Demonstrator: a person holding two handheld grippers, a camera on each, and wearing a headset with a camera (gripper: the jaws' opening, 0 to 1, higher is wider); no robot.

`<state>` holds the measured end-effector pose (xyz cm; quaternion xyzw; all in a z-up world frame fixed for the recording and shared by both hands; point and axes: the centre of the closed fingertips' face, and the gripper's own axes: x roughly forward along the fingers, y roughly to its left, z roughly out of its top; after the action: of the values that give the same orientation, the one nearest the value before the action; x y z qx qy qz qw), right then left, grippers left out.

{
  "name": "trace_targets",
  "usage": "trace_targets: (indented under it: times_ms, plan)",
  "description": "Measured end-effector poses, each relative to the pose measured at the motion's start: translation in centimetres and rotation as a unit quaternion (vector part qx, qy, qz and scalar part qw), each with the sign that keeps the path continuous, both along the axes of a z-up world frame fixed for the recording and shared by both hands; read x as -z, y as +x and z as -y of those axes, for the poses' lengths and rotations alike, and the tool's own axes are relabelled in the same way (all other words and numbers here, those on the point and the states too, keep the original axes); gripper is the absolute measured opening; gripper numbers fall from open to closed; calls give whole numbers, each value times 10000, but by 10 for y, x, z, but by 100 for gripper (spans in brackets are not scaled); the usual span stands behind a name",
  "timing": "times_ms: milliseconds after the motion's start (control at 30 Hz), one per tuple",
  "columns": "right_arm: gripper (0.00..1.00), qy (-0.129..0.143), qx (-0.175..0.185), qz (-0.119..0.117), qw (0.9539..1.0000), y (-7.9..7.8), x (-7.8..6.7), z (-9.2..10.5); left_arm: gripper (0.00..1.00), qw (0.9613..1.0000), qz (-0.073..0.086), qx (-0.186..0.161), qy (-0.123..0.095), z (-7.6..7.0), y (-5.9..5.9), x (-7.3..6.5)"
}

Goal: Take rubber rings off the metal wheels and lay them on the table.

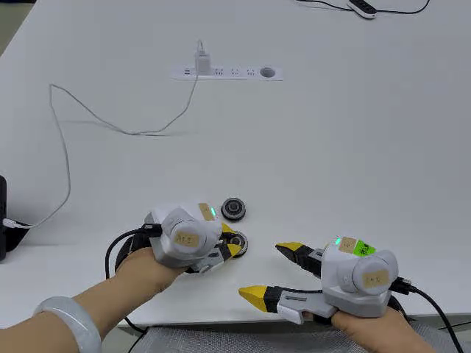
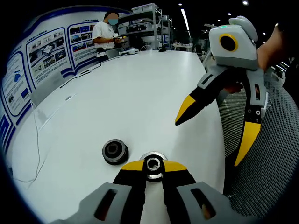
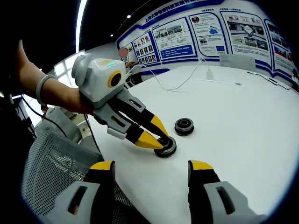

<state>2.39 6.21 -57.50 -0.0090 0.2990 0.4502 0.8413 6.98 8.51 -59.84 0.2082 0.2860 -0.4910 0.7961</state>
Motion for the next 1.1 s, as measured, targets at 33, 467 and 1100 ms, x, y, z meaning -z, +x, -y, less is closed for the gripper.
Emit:
trace_targets:
  times_ms: [33,467,1100]
  plan:
    - [64,8,-2,-7,10000,0,0,0,13,10000,3,6,12,0,0,0]
    - [60,57,-2,-54,10000,1,1,-2,12,10000,4,-4,28,0,0,1]
    - [35,280,599,-466,9967,26,8,4,12,10000,-42,-31,3,0,0,1]
